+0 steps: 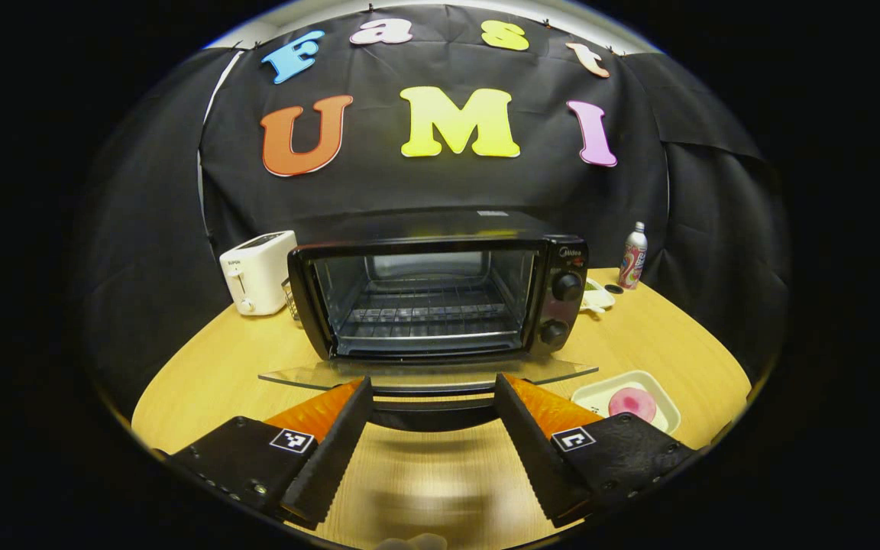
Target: Open the electric oven with the left hand, put the food in, and close the electric oven.
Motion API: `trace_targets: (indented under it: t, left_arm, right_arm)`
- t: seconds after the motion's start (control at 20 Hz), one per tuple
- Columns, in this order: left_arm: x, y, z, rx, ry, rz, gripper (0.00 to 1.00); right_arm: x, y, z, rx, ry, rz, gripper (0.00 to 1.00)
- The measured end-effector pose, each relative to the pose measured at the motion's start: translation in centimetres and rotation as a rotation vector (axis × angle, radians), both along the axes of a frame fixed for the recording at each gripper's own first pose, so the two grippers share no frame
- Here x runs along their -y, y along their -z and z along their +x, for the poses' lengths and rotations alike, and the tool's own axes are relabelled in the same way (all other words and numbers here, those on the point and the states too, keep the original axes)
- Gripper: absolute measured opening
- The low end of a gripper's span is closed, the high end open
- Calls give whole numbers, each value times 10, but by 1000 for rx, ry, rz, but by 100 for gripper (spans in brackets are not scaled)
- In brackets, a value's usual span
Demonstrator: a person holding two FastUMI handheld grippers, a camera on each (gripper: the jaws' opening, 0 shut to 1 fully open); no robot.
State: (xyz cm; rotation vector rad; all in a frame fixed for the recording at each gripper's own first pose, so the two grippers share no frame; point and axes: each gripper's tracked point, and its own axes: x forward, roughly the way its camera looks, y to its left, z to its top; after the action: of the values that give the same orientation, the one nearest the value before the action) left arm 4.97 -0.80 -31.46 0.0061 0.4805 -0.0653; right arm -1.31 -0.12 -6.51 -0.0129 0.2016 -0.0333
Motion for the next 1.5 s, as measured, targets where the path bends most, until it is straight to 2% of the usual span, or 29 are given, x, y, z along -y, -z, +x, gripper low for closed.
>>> trace_targets:
  t: [0.1,0.25,0.4,0.45,0.5,0.6,0.65,0.7,0.9,0.95,1.0,1.05,1.25,1.3,1.5]
  left_arm:
    - [0,11,-6,-28,0,-1,97]
    - [1,29,-18,-79,3,-1,97]
    - [2,50,-26,-135,6,2,97]
    - [2,58,-28,-163,5,-1,97]
    - [1,65,-30,-189,3,-6,100]
    - [1,77,-31,-231,-4,-19,97]
    - [1,80,-32,-243,-5,-20,97]
    - [1,83,-32,-249,-1,-15,97]
    - [2,85,-34,-264,7,-5,97]
    - [2,83,-33,-261,8,-4,97]
    - [2,83,-34,-261,9,-2,100]
    - [1,79,-34,-251,9,-3,97]
    - [-6,67,-42,-234,1,-12,97]
    - [-11,61,-44,-216,-3,-8,97]
    - [-23,20,-58,-146,-19,-2,97]
  right_arm:
    - [-1,4,-1,-8,-1,-5,97]
    - [-2,8,-2,-21,-3,-11,100]
    - [-1,11,-5,-32,1,-18,96]
    - [0,14,-6,-36,2,-20,100]
    - [0,15,-6,-40,4,-21,97]
    - [1,17,-8,-47,8,-26,100]
    - [3,19,-10,-50,11,-29,96]
    - [5,21,-11,-56,15,-32,97]
    - [11,32,-15,-77,33,-19,97]
    - [11,36,-16,-85,34,-16,100]
    - [11,42,-15,-97,33,-15,100]
    - [12,49,-15,-114,29,-9,100]
    - [13,85,-7,-208,12,24,96]
    - [11,95,-2,-227,4,34,100]
    - [5,156,25,-361,-44,57,84]
